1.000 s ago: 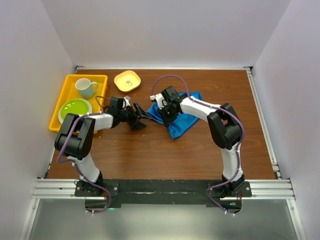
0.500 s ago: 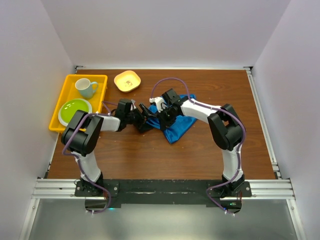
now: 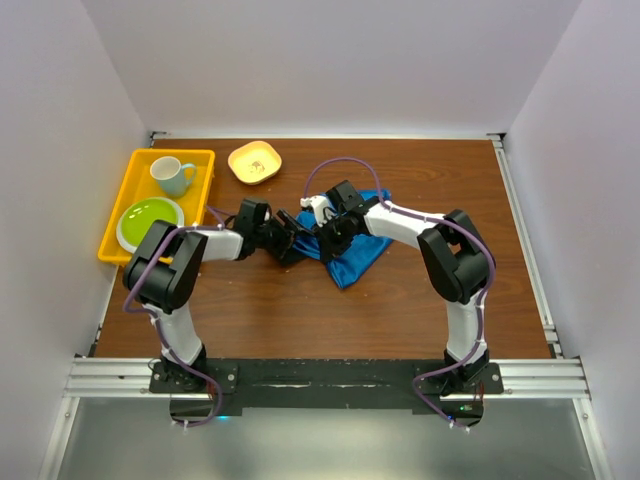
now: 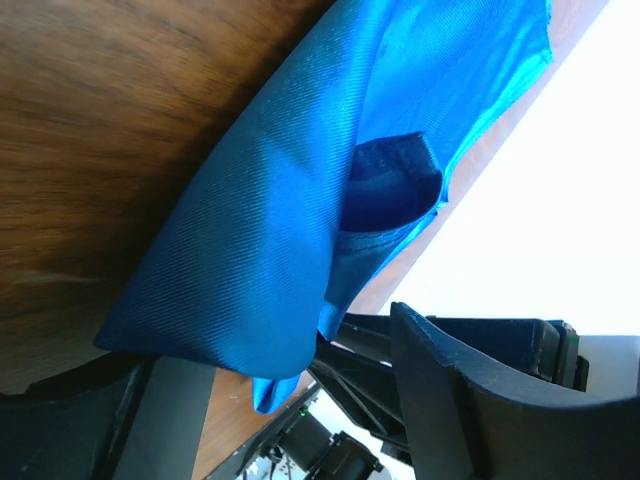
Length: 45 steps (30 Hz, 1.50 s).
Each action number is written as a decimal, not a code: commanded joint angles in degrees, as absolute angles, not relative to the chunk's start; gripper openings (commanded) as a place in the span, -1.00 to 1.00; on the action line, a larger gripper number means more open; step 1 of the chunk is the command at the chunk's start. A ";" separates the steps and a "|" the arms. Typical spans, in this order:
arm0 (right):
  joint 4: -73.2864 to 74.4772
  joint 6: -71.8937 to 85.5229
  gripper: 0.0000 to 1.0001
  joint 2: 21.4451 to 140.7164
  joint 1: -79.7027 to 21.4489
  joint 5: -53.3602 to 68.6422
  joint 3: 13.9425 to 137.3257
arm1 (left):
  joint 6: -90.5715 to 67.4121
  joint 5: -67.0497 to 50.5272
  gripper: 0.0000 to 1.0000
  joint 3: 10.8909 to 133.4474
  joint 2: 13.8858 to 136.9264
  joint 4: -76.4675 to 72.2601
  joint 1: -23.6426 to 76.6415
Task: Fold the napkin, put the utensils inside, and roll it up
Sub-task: Roll the napkin with the utensil
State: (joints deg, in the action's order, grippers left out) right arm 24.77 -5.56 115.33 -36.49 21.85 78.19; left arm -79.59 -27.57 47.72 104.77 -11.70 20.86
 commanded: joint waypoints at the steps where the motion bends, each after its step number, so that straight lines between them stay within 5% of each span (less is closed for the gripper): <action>1: 28.47 -6.68 -1.00 116.98 -37.27 21.27 76.29 | -73.32 -19.09 0.40 49.74 106.26 -3.61 21.18; 9: 29.79 -8.08 -1.00 118.39 -37.27 21.80 77.96 | -67.60 -16.00 0.20 50.18 107.93 -4.75 21.53; 15: 31.20 -8.00 -0.97 117.86 -37.44 20.48 79.80 | -68.91 -17.31 -0.18 49.39 108.90 -4.93 21.71; 22: 31.99 -5.54 -0.39 113.74 -39.19 16.09 80.16 | -69.08 -18.81 -0.48 49.48 107.32 -2.90 21.71; 32: 31.38 -4.57 0.24 109.34 -45.43 0.54 79.02 | -69.61 -21.44 -0.48 49.31 105.91 -1.58 21.53; 45: 20.41 -3.34 0.29 112.06 -51.42 -13.52 75.06 | -71.98 -24.87 -0.49 48.51 104.24 -1.93 20.04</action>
